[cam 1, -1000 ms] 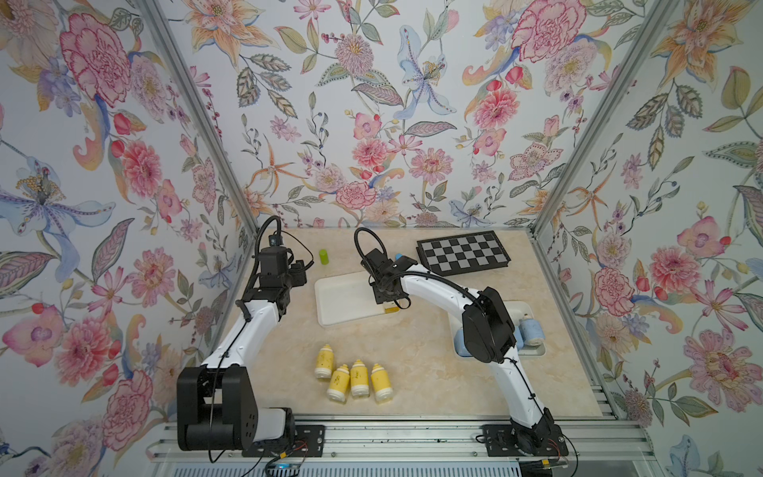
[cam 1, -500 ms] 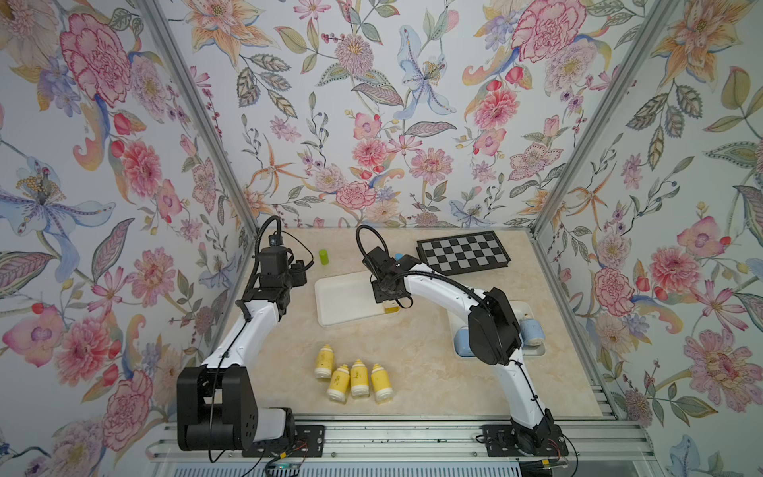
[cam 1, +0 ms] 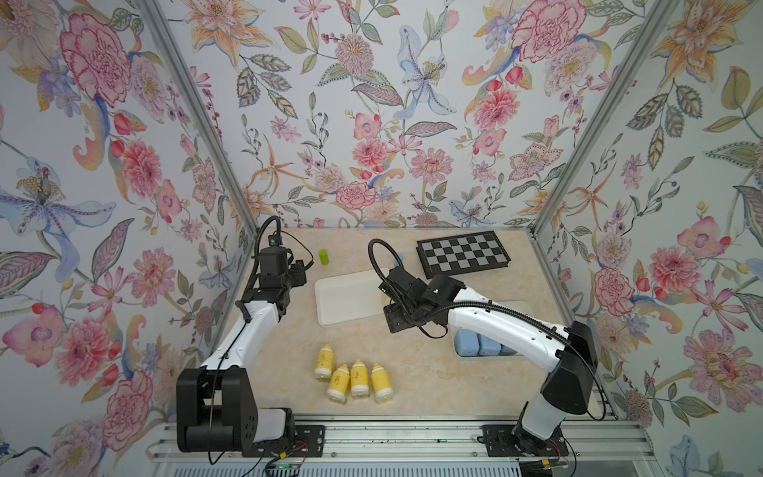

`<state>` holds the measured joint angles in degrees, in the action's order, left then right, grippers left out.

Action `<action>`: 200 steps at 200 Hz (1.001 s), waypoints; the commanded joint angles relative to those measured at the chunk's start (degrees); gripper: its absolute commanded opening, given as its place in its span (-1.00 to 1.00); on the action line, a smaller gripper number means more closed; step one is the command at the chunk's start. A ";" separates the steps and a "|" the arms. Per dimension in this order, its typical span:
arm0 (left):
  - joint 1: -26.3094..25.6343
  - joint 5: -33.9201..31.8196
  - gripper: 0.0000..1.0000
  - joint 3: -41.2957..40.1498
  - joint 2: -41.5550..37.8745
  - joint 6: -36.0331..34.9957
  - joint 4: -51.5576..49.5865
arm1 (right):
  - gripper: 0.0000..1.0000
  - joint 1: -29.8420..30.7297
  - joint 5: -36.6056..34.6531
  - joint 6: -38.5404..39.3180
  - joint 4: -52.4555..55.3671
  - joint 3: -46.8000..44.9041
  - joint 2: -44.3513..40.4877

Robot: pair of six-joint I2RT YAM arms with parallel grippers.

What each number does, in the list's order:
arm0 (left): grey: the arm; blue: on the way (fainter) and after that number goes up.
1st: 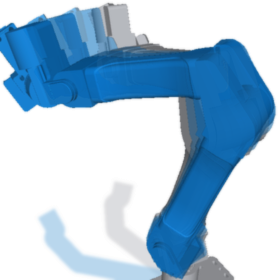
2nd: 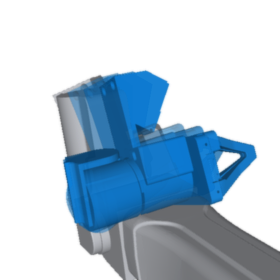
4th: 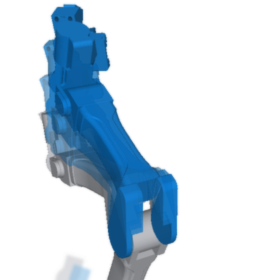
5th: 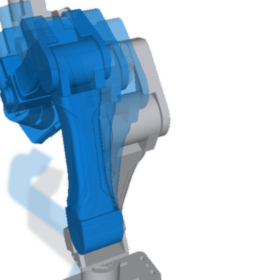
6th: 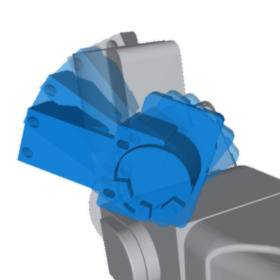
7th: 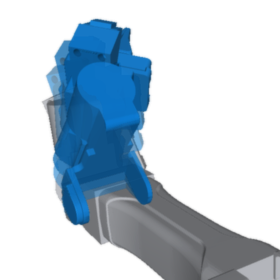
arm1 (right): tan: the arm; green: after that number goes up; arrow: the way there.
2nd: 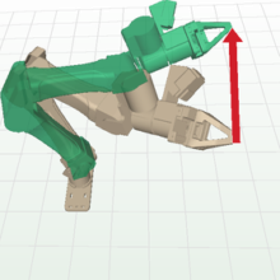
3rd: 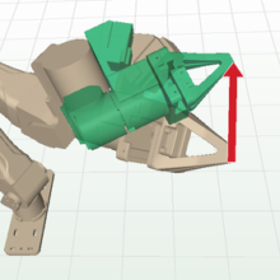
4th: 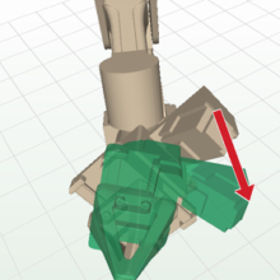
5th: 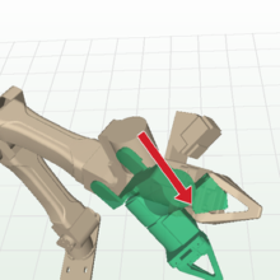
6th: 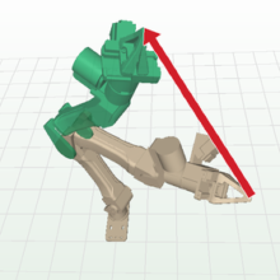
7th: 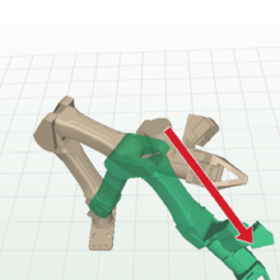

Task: Place the pencil sharpeners by color into the storage box
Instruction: Place the pencil sharpener in the storage box, then pick up the pencil sharpener from the center of the board.

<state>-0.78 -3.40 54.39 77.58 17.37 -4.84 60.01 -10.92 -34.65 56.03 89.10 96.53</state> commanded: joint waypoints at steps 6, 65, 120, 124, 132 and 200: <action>-0.45 -0.65 0.42 -0.69 -1.86 -0.05 0.55 | 0.42 5.66 5.40 -11.76 6.27 -5.08 -2.48; -0.45 -0.56 0.42 -0.79 -2.52 0.20 0.84 | 0.41 12.94 9.11 -16.95 6.11 -4.55 1.85; -0.45 -0.86 0.42 -0.87 -2.51 -0.02 0.86 | 0.32 13.13 11.99 -16.11 3.89 -5.52 4.69; -0.45 -0.87 0.42 -0.81 -2.48 -0.05 0.88 | 0.31 13.19 12.18 -15.89 3.77 -5.44 5.05; -0.43 -0.88 0.42 -0.87 -2.41 -0.05 0.88 | 0.29 13.13 12.40 -15.56 3.50 -5.27 5.57; -0.39 -1.15 0.42 -0.78 -2.46 -0.31 0.79 | 0.20 12.58 15.20 -13.35 1.86 -3.85 9.65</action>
<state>-0.78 -3.42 54.00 76.49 17.34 -4.64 72.99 3.03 -48.69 57.82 84.27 104.38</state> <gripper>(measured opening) 0.711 0.604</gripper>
